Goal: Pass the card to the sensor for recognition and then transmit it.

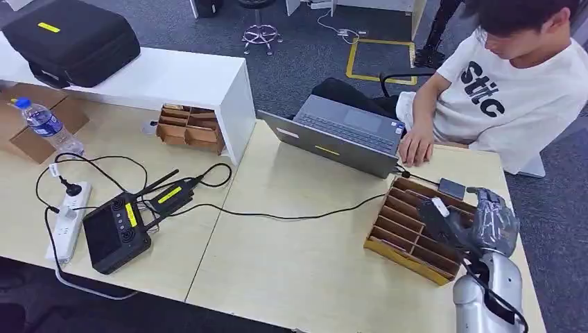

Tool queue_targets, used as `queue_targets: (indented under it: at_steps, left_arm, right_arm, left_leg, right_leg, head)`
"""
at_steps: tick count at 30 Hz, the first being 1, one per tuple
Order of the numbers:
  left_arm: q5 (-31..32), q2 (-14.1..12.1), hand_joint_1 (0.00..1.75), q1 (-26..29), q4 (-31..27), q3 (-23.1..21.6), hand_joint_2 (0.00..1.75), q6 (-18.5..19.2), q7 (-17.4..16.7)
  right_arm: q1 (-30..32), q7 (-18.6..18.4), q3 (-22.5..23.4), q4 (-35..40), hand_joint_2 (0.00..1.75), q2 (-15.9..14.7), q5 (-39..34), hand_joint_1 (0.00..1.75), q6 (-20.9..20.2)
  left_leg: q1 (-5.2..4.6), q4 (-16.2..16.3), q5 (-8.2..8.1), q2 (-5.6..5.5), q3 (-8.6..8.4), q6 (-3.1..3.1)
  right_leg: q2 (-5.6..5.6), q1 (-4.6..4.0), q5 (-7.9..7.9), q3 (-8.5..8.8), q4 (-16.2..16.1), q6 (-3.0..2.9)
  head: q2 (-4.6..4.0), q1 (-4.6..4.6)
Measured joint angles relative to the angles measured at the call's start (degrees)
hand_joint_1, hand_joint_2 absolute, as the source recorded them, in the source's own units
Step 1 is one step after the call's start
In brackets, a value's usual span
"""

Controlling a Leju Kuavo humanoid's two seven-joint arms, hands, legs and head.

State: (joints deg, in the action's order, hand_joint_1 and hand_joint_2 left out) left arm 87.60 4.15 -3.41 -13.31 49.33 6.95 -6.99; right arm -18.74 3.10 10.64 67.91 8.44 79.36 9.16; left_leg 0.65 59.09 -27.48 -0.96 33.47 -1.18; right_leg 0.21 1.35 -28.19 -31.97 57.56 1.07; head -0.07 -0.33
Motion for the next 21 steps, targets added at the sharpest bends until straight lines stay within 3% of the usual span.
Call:
queue_targets:
  at_steps: [21]
  left_arm:
    - [0.0,0.0,0.0,0.0,0.0,0.0,1.75,0.0,0.0]
  right_arm:
    - [-0.2,0.5,0.1,-0.3,1.75,0.0,-0.2,1.75,0.4]
  left_leg:
    - [0.0,0.0,0.0,0.0,0.0,0.0]
  right_leg:
    - [0.0,0.0,0.0,0.0,0.0,0.0]
  head:
    - [0.0,0.0]
